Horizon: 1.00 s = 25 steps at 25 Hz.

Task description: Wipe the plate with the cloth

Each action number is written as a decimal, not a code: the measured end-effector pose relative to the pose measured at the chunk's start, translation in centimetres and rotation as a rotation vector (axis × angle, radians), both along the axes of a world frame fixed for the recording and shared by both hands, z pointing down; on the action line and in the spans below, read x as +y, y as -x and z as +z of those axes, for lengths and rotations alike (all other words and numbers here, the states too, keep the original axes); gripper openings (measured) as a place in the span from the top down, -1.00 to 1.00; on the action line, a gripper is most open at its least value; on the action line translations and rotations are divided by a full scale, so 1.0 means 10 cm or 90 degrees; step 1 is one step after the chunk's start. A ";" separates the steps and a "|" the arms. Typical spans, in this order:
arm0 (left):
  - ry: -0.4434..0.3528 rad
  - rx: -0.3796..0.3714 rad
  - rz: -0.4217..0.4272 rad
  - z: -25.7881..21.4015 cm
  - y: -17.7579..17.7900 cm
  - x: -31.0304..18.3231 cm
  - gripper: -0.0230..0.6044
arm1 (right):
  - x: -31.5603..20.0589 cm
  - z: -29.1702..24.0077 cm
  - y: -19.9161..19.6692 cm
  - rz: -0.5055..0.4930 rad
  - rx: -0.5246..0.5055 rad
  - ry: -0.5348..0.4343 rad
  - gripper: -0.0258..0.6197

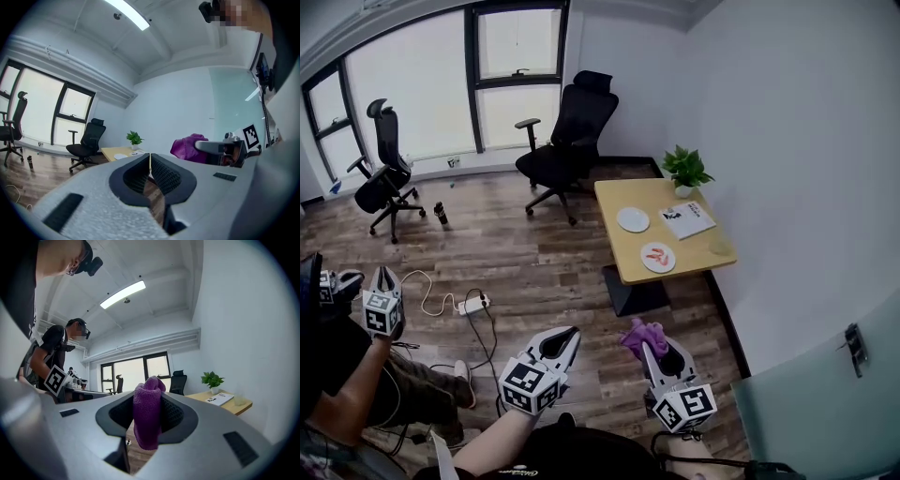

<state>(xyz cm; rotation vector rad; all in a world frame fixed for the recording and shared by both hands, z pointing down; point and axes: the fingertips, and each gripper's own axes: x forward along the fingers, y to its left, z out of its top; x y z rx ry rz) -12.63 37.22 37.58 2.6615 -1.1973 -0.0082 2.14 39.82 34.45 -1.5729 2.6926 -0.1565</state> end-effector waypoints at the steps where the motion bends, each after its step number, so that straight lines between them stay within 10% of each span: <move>1: 0.000 -0.001 0.004 0.01 0.06 -0.10 0.88 | -0.09 -0.01 0.05 0.006 0.003 -0.003 0.55; 25: -0.031 -0.029 0.033 -0.12 -0.33 -2.13 0.89 | -2.08 0.01 -0.17 0.028 -0.022 -0.010 0.55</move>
